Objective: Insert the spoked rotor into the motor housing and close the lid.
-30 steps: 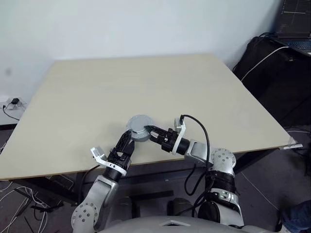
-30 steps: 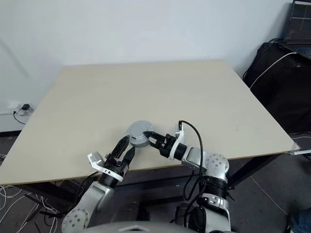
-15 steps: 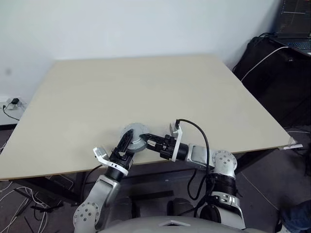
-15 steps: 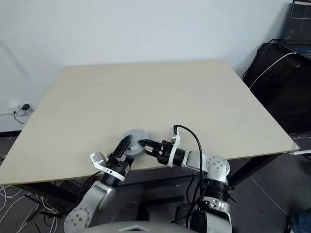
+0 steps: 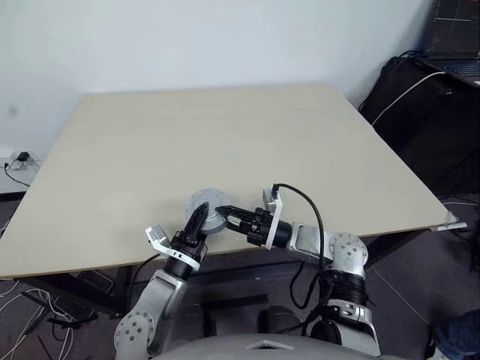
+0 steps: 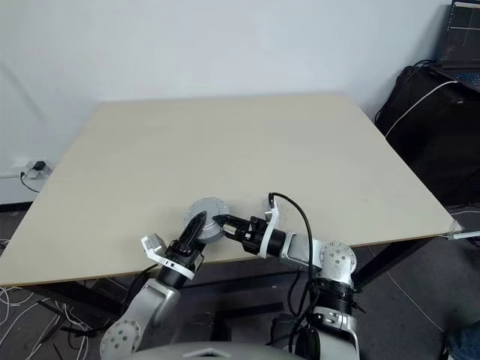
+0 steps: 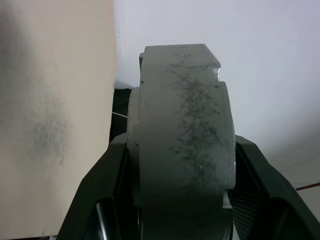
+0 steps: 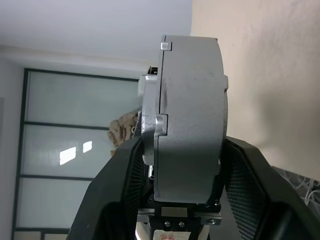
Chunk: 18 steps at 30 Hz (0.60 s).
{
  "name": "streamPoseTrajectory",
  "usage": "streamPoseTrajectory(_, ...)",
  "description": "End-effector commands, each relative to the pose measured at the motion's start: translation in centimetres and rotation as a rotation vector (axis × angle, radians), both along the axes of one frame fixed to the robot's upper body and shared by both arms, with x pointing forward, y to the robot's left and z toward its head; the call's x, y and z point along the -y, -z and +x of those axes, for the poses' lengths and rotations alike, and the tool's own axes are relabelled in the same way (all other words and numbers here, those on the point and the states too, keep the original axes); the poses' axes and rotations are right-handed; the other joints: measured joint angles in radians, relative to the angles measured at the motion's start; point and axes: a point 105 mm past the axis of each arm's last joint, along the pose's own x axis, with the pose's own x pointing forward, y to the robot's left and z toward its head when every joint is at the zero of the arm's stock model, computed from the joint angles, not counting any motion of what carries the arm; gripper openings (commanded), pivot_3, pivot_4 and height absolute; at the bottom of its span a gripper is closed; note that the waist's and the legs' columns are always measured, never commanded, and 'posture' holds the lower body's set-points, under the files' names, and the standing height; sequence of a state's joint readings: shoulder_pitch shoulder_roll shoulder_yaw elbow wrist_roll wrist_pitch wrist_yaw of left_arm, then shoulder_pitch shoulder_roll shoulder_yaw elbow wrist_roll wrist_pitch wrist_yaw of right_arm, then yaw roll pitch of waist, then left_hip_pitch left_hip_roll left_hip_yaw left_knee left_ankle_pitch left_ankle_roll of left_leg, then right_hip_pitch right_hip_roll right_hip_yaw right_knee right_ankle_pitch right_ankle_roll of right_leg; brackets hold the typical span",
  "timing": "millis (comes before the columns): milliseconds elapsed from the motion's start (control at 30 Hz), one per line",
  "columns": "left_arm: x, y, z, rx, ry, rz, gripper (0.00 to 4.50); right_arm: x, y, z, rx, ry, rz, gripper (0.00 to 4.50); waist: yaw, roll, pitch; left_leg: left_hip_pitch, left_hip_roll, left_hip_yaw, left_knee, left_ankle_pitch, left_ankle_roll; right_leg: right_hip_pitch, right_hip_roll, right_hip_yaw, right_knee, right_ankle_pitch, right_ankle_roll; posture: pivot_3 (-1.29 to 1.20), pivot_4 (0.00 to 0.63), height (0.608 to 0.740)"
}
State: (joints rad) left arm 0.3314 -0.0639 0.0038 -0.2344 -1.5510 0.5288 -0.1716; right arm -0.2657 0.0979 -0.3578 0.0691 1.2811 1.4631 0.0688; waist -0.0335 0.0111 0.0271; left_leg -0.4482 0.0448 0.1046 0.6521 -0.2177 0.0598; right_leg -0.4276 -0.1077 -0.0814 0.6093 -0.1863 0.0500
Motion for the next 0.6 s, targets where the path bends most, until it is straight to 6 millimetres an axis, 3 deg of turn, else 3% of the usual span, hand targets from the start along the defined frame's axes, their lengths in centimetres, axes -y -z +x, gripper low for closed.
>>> streamPoseTrajectory(33,2.0,-1.5,0.6,0.034,-0.008,-0.1,2.1,-0.2,-2.3,0.4,0.116,0.005,0.032,2.42,0.0,0.0,0.0,0.0,0.0,0.0,0.0,0.0,0.0,0.0,0.0,0.0,0.0,0.0,0.0,0.0,0.0,0.74)
streamPoseTrajectory(233,1.6,-1.4,0.7,0.036,-0.028,-0.067,2.1,0.6,-2.3,0.7,0.163,0.025,-0.031,4.34,0.001,0.0,0.0,0.0,0.0,0.0,0.0,0.0,0.0,0.0,0.0,0.0,0.0,0.0,0.0,0.0,0.0,0.74)
streamPoseTrajectory(267,1.5,-1.4,0.8,0.035,-0.032,-0.059,2.1,0.8,-2.2,0.7,0.178,0.03,-0.063,4.5,0.002,0.0,0.0,0.0,0.0,0.0,0.0,0.0,0.0,0.0,0.0,0.0,0.0,0.0,0.0,0.0,0.0,0.74)
streamPoseTrajectory(467,0.5,-1.5,1.2,0.049,-0.067,-0.013,2.1,1.8,-1.3,1.3,0.568,0.079,-0.533,4.5,0.008,-0.001,0.0,0.0,-0.001,0.0,0.0,0.0,0.0,0.0,0.0,0.0,0.0,0.0,0.0,0.0,0.0,0.74)
streamPoseTrajectory(600,-0.5,-1.3,2.1,0.046,-0.097,0.039,2.1,3.0,0.2,2.1,0.946,0.115,-0.843,4.5,0.011,-0.002,0.0,0.001,-0.001,0.0,0.001,0.0,0.0,0.001,0.0,0.0,0.0,0.0,0.0,0.0,0.0,0.74)
